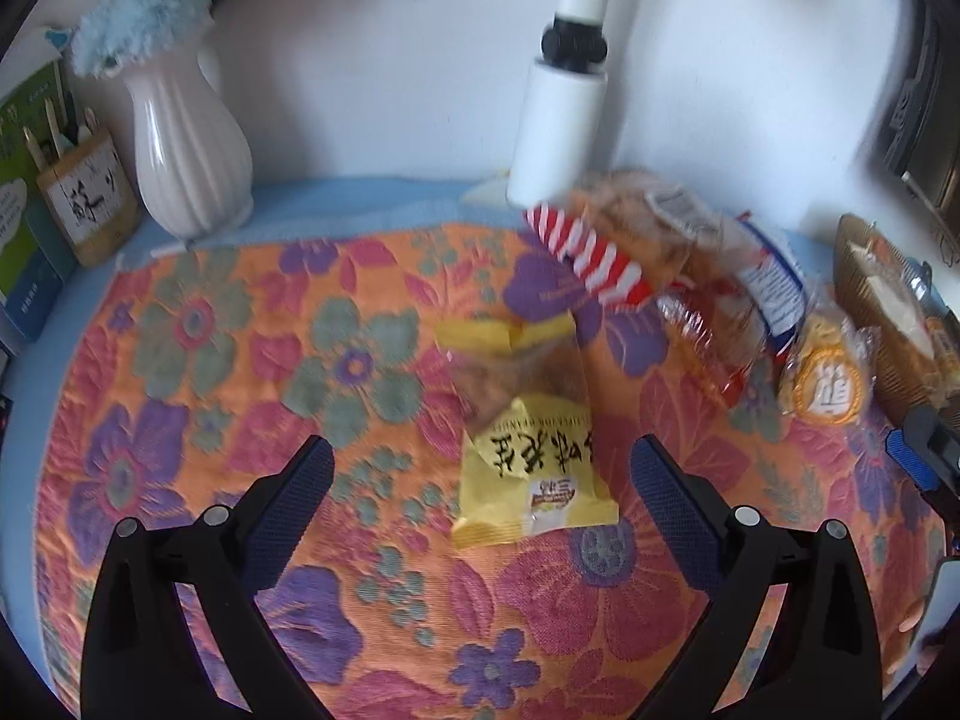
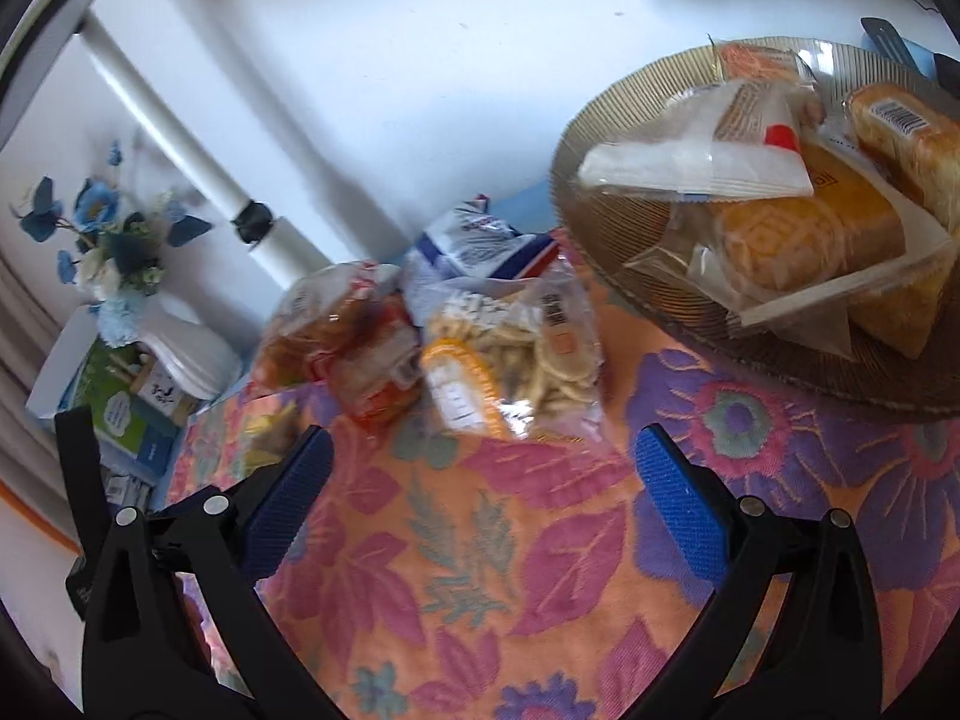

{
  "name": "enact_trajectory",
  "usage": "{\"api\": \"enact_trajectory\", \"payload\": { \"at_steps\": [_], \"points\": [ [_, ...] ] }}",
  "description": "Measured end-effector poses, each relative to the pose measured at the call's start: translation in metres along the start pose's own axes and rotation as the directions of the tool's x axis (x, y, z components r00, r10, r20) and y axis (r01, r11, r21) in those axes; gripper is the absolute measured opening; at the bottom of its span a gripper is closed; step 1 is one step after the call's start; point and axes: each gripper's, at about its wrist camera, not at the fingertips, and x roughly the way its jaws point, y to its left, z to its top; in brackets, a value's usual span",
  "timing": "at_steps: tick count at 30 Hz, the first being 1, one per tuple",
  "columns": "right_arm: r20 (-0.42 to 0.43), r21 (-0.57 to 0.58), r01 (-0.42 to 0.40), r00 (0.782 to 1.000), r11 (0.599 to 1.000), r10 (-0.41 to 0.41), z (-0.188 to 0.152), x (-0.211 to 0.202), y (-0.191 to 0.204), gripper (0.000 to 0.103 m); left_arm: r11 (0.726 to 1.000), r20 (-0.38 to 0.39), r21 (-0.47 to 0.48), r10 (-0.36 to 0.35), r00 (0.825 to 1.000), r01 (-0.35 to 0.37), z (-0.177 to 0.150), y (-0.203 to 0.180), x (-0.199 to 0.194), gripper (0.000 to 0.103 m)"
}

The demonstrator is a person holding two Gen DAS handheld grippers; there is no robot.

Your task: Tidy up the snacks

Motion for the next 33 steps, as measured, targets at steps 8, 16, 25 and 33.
{"api": "enact_trajectory", "payload": {
  "at_steps": [8, 16, 25, 33],
  "points": [
    [0.002, -0.01, -0.014, 1.0, 1.0, 0.014, 0.015, 0.03, -0.004, 0.1, 1.0, -0.024, -0.013, -0.006, 1.0, 0.006, -0.008, -0.003, 0.024, 0.098],
    [-0.004, -0.01, -0.032, 0.999, 0.999, 0.032, 0.017, 0.041, -0.012, 0.1, 0.999, -0.005, 0.026, 0.04, 0.999, -0.04, -0.015, -0.009, 0.032, 0.098],
    [-0.001, -0.004, -0.04, 0.999, 0.999, 0.04, 0.018, 0.038, -0.016, 0.1, 0.998, -0.004, 0.035, 0.058, 0.998, -0.058, -0.019, -0.011, 0.031, 0.098],
    [0.002, 0.002, -0.047, 0.999, 0.999, 0.047, 0.017, 0.039, -0.014, 0.1, 0.998, -0.004, 0.035, 0.058, 0.998, -0.058, -0.018, -0.009, 0.033, 0.098]
  ]
}}
